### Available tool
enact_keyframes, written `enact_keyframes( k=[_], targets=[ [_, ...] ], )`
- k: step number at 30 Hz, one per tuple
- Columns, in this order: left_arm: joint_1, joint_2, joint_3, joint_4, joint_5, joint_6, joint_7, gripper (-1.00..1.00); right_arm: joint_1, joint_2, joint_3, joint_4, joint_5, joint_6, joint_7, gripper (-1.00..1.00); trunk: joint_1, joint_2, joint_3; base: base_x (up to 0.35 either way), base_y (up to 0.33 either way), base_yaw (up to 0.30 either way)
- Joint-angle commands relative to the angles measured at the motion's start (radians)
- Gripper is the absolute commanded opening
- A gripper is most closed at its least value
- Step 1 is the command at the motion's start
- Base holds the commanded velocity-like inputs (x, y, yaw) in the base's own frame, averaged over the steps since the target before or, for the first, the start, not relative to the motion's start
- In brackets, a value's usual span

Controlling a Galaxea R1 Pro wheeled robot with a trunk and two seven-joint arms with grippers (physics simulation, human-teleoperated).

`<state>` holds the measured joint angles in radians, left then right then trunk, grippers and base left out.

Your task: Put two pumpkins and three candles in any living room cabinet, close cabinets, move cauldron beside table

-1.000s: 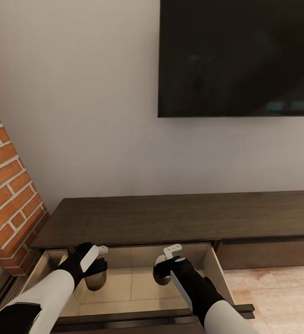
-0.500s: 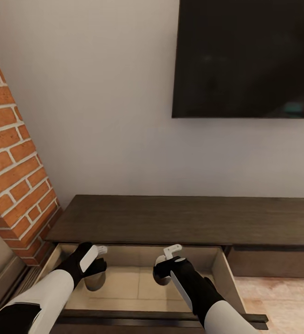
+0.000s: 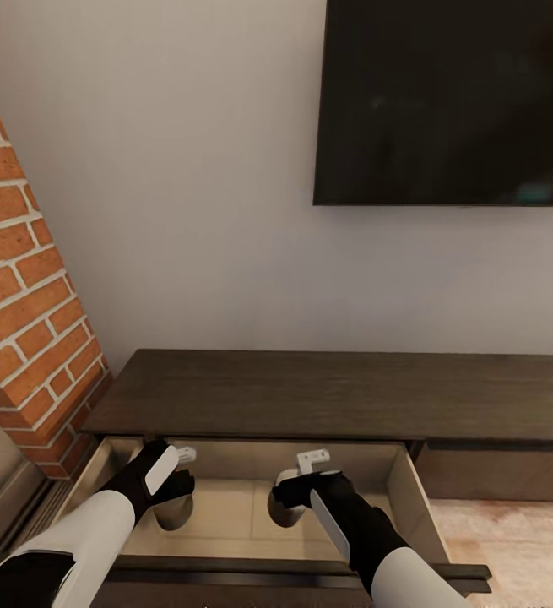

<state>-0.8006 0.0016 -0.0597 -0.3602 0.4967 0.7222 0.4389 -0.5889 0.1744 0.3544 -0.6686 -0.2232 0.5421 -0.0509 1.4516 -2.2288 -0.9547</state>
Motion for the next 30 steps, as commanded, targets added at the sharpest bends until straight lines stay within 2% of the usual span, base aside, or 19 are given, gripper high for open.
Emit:
enact_keyframes(
  k=[1, 18, 25, 30],
  targets=[
    [0.000, 0.000, 0.000, 0.000, -0.001, -0.001, 0.000, -1.00, 0.000, 0.000, 0.000, 0.000, -0.002, 0.004, 0.000, -1.00, 0.004, -0.007, -0.003, 0.000, 0.000, 0.000],
    [0.000, 0.002, 0.001, 0.001, -0.003, -0.008, -0.001, -1.00, 0.000, 0.000, 0.002, 0.002, 0.001, -0.004, -0.008, -1.00, 0.069, -0.126, -0.056, 0.000, 0.000, 0.000],
    [0.000, 0.002, 0.001, 0.001, -0.003, -0.009, -0.003, -1.00, 0.000, 0.000, 0.032, 0.007, 0.004, -0.012, -0.028, -1.00, 0.096, -0.175, -0.078, 0.000, 0.000, 0.000],
    [0.000, 0.001, 0.001, 0.000, -0.003, -0.010, -0.003, -1.00, 0.000, 0.000, 0.037, 0.000, 0.005, -0.060, -0.029, -1.00, 0.115, -0.210, -0.094, 0.000, 0.000, 0.000]
  ],
)
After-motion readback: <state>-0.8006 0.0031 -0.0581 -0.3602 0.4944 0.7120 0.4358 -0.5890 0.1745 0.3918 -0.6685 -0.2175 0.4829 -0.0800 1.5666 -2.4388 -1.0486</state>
